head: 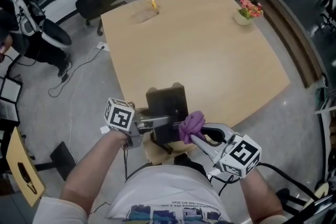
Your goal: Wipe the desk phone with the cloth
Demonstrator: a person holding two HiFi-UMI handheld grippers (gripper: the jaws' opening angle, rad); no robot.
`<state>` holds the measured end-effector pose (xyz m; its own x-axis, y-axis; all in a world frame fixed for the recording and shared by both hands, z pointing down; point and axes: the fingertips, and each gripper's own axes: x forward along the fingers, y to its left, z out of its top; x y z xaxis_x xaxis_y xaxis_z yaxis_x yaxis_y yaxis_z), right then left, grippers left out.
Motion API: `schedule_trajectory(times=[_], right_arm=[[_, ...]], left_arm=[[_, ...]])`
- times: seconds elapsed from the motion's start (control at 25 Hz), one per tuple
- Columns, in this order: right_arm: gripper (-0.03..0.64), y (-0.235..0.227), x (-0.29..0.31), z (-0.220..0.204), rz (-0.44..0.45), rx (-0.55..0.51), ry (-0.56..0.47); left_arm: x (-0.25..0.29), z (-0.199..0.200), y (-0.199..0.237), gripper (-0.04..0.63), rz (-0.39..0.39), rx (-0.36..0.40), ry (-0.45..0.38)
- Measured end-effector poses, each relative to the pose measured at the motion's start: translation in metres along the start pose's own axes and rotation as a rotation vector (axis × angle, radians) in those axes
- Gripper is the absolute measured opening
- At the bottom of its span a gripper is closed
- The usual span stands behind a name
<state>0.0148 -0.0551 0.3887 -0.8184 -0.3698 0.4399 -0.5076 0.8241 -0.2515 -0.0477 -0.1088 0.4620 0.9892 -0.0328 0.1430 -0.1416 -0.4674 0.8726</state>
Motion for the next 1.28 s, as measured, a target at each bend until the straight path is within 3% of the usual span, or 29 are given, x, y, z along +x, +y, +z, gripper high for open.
schedule_trajectory(times=[0.32,0.52,1.28], right_arm=[[0.092,-0.034,-0.006,0.088,-0.066,-0.101,-0.17],[0.092,-0.052,-0.005,0.106,-0.101,-0.089,-0.222],[0.092,-0.027,-0.022,-0.002,-0.049,0.137,-0.14]], left_arm=[[0.003,-0.009,-0.008,0.181,-0.031,0.014,0.02],[0.001,-0.015,-0.014,0.181,-0.057,0.023,0.017],[0.001,0.002,-0.023,0.181,-0.074,0.017,-0.059]])
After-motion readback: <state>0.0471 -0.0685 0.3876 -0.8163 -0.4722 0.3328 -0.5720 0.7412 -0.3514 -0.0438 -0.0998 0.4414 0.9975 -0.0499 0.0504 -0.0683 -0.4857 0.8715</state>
